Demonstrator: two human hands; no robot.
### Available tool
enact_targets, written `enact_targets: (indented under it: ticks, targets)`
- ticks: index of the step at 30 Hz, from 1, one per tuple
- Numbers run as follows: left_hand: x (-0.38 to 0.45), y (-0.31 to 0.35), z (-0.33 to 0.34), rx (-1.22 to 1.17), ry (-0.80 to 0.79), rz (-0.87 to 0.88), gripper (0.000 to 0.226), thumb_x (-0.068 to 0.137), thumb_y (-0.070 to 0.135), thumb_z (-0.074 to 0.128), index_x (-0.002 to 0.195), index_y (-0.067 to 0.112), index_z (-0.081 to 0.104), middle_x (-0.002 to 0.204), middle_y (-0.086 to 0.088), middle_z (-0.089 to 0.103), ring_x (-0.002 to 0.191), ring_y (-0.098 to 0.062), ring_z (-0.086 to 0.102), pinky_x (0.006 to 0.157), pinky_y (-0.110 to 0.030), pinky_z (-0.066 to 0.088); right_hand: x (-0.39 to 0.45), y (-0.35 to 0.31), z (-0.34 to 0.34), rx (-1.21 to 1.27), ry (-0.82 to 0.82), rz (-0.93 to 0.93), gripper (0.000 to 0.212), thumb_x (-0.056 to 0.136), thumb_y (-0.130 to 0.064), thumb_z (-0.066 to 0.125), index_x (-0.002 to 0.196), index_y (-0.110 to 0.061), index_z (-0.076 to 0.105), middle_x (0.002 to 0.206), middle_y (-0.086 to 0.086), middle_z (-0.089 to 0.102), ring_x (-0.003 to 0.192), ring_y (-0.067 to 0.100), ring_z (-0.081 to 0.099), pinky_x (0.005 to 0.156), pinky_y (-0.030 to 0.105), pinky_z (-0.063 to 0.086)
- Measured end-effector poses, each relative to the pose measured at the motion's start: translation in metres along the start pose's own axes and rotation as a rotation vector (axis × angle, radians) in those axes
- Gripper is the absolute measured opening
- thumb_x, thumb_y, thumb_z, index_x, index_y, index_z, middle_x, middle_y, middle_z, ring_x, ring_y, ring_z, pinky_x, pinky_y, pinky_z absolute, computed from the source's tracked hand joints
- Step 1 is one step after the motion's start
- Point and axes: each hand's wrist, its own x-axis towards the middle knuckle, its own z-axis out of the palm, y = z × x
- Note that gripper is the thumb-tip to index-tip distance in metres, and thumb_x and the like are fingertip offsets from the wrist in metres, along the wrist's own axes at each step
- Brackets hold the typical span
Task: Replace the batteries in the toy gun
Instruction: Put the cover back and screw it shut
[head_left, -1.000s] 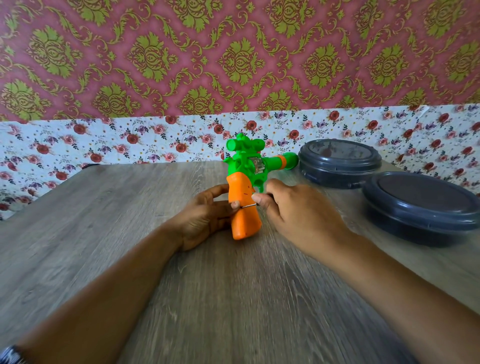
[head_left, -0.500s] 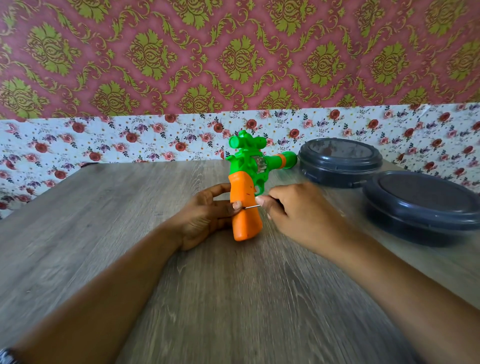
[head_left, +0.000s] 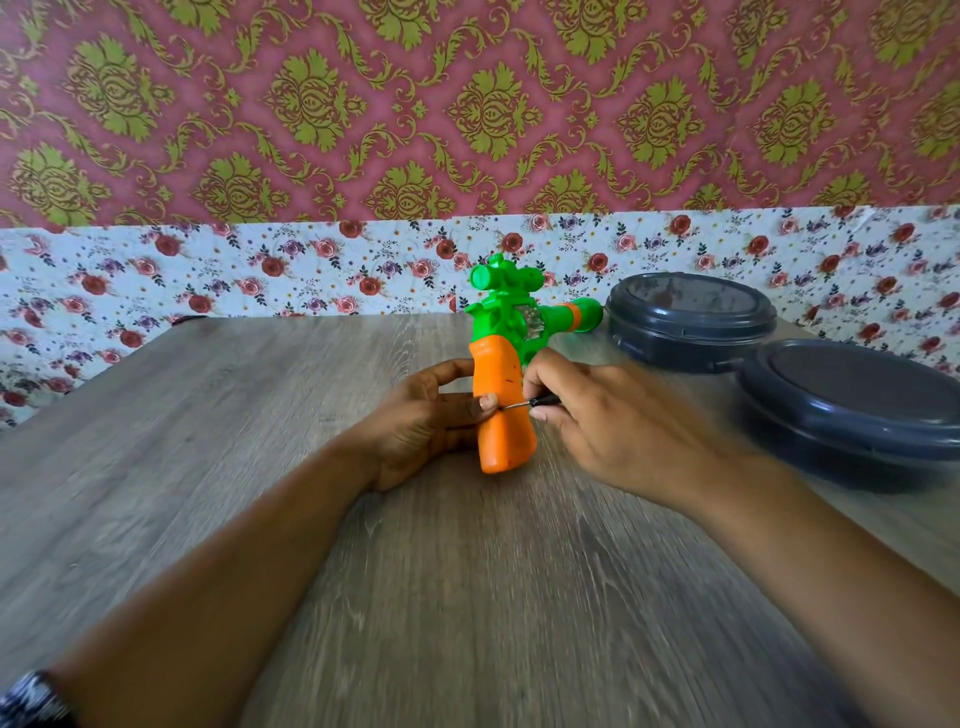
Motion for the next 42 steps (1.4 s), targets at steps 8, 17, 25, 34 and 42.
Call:
enact_targets:
  ticks: [8,17,25,34,42]
  targets:
    - [-0.002,0.000,-0.002,-0.003,0.017,-0.013,0.059,0.072,0.010,0.067,0.128,0.013,0.047,0.108,-0.016,0.068,0.089,-0.020,0.070,0.081,-0.035,0.058,0.001,-0.003,0.006,-0.029,0.004,0.187,0.032,0.096,-0.042,0.040,0.073,-0.022,0.047,0.062,0.007,0.054,0.059,0.026,0.046,0.045,0.031,0.018]
    - [0.000,-0.001,-0.002,0.010,0.006,-0.026,0.064,0.074,0.011,0.069,0.133,0.010,0.044,0.111,-0.018,0.066,0.092,-0.025,0.068,0.082,-0.039,0.057,0.002,-0.002,-0.003,0.052,-0.052,0.100,0.006,0.091,-0.028,0.050,0.094,-0.024,0.048,0.082,-0.008,0.057,0.072,0.023,0.055,0.059,0.034,0.041]
    - [-0.002,0.000,-0.001,0.041,-0.005,-0.025,0.062,0.076,0.010,0.069,0.132,0.012,0.044,0.110,-0.016,0.067,0.093,-0.024,0.068,0.084,-0.039,0.057,0.002,-0.007,0.000,-0.140,0.009,0.053,0.035,0.092,-0.040,0.038,0.085,-0.015,0.061,0.072,0.007,0.066,0.069,0.032,0.062,0.053,0.031,0.036]
    - [-0.003,0.002,0.001,0.044,-0.003,-0.026,0.062,0.074,0.013,0.064,0.133,0.011,0.044,0.115,-0.019,0.064,0.098,-0.027,0.066,0.085,-0.039,0.056,0.005,-0.008,-0.005,0.150,-0.077,0.182,0.022,0.090,-0.035,0.054,0.106,-0.023,0.045,0.086,-0.014,0.049,0.077,0.011,0.051,0.067,0.030,0.037]
    - [-0.001,-0.001,0.000,0.060,0.007,-0.035,0.062,0.074,0.014,0.068,0.132,0.014,0.046,0.115,-0.016,0.065,0.099,-0.024,0.066,0.088,-0.040,0.055,0.001,-0.004,-0.001,-0.338,0.083,-0.045,0.010,0.085,-0.017,0.056,0.077,-0.012,0.054,0.072,0.003,0.059,0.068,0.023,0.056,0.040,0.027,0.035]
